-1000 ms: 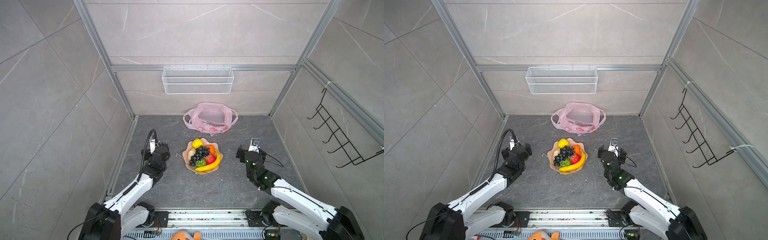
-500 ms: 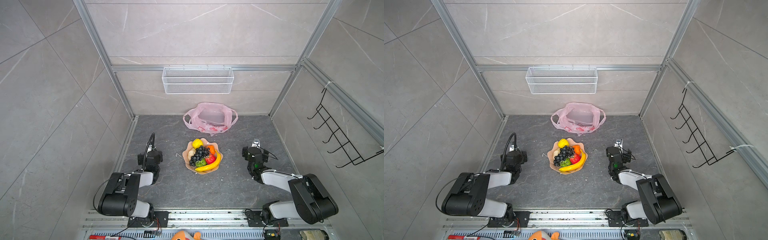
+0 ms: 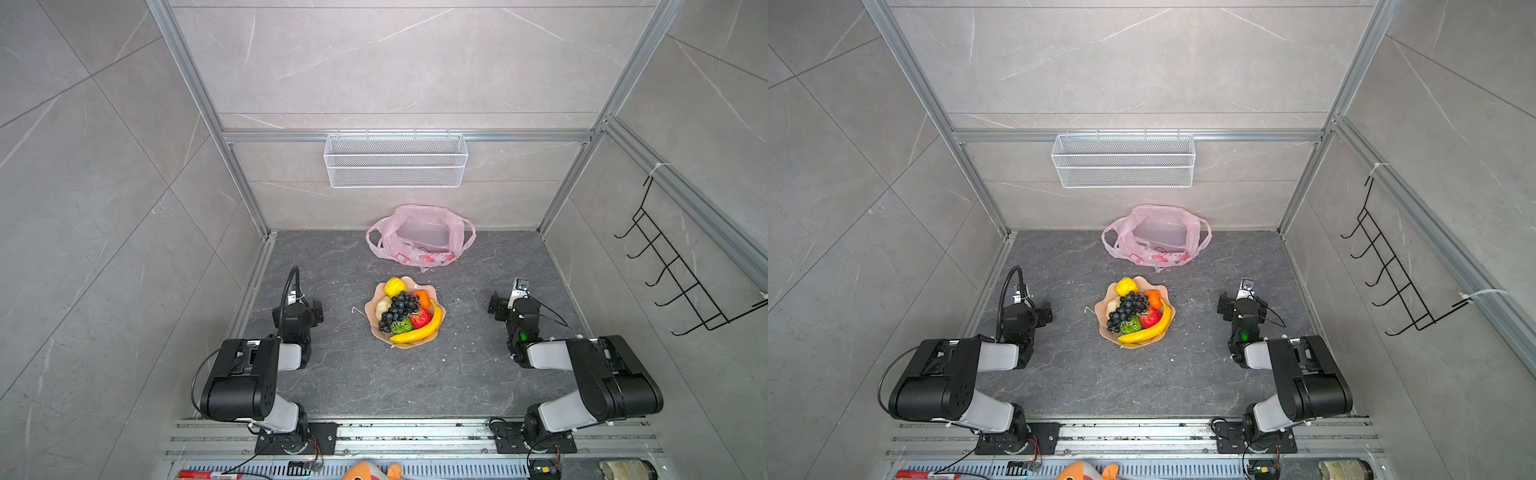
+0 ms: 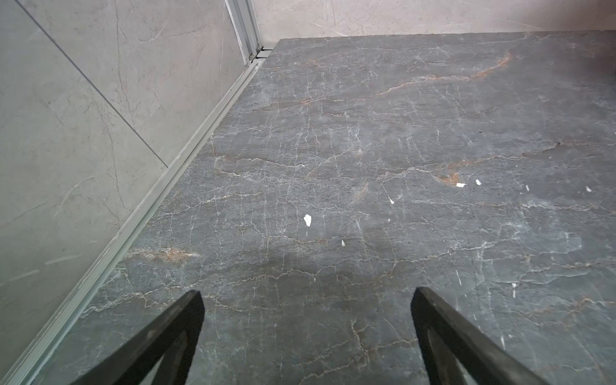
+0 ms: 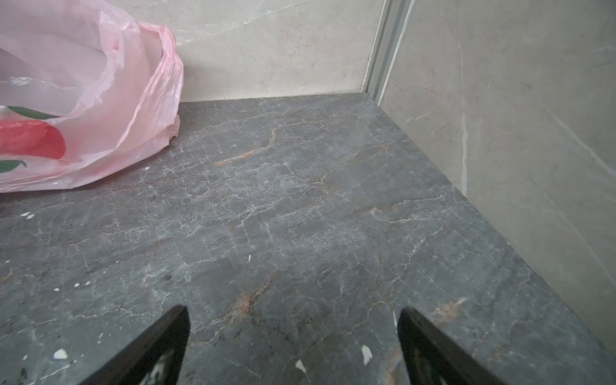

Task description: Take the fake fruits out of the plastic bag

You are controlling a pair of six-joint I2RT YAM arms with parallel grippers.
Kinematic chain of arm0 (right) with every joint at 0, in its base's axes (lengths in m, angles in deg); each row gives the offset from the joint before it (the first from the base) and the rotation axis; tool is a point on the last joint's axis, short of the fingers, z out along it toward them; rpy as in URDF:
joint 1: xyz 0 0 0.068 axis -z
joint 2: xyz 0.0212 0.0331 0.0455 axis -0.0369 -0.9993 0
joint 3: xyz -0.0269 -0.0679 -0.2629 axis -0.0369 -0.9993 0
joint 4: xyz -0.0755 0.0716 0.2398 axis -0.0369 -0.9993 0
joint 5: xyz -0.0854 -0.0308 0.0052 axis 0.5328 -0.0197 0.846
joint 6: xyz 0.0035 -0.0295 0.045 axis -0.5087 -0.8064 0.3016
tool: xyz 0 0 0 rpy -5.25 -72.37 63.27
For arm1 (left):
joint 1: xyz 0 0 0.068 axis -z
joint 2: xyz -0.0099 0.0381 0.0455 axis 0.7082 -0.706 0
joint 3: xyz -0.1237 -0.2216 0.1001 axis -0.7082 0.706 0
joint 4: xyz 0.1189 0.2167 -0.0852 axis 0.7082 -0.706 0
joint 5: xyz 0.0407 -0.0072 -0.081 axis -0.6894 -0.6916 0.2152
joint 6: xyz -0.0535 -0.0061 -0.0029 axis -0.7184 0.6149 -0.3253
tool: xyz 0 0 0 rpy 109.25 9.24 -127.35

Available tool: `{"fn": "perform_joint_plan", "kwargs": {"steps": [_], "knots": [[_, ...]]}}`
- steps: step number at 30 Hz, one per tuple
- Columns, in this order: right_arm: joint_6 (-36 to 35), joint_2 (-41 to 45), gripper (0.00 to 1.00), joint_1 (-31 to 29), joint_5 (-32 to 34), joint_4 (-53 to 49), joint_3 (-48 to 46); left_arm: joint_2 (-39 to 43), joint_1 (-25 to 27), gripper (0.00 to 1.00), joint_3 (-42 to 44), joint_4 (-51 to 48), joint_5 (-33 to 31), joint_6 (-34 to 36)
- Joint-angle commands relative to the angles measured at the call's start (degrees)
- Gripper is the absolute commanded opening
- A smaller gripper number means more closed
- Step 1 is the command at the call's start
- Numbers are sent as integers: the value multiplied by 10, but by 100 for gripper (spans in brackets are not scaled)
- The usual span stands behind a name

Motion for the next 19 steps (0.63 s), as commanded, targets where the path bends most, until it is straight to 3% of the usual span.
{"fn": "perform_joint_plan", "kwargs": {"steps": [1,19], "knots": [[10,-1,100,0,-12,25,-3,5,-3,100,-10,23,11,-15],[10,0,100,-1,-15,20,-1,3,-3,100,-10,27,12,-14]]}}
